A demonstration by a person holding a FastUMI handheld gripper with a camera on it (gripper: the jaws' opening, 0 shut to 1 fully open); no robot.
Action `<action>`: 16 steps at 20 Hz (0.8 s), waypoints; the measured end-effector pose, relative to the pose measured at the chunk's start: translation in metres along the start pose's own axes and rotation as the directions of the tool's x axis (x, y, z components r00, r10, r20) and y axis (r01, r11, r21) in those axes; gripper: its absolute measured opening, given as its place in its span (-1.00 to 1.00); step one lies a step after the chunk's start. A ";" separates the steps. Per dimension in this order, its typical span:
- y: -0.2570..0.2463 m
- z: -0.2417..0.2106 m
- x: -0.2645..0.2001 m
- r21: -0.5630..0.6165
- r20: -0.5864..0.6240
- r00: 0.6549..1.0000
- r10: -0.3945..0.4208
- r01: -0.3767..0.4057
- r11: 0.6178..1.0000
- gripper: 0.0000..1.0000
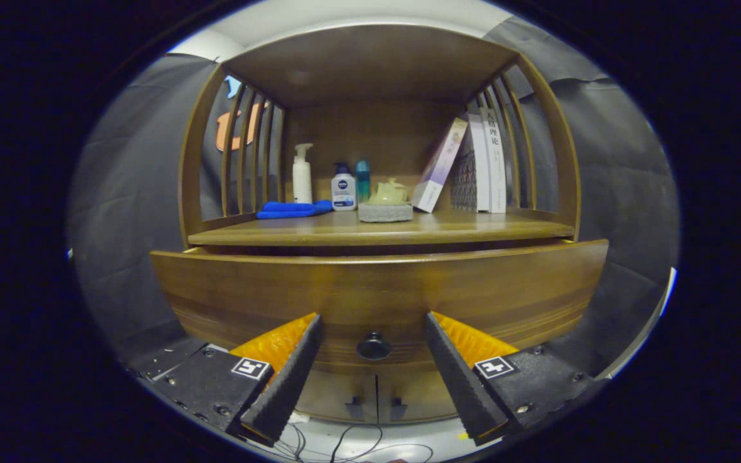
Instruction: Pull open the drawer, take out the items inside it, and place them on the countertop above the cabinet.
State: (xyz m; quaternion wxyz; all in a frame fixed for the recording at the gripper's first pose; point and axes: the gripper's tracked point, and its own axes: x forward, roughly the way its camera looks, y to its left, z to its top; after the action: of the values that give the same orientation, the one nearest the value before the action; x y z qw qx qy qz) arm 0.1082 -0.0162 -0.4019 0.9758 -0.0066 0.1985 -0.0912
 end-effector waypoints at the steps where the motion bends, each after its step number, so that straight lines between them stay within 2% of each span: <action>1: 0.000 0.000 0.005 -0.005 -0.003 1.000 -0.002 0.002 1.000 1.00; 6: -0.001 0.005 0.031 -0.036 -0.013 1.000 -0.011 0.010 0.999 1.00; 11: -0.002 0.010 0.048 -0.019 -0.030 0.999 -0.020 0.020 1.000 0.99; 16: -0.003 0.006 0.050 -0.077 -0.027 0.997 -0.072 0.070 0.995 0.98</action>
State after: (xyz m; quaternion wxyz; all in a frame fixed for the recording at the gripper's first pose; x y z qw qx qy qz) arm 0.1552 -0.0286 -0.4155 0.9680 -0.0493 0.2158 -0.1182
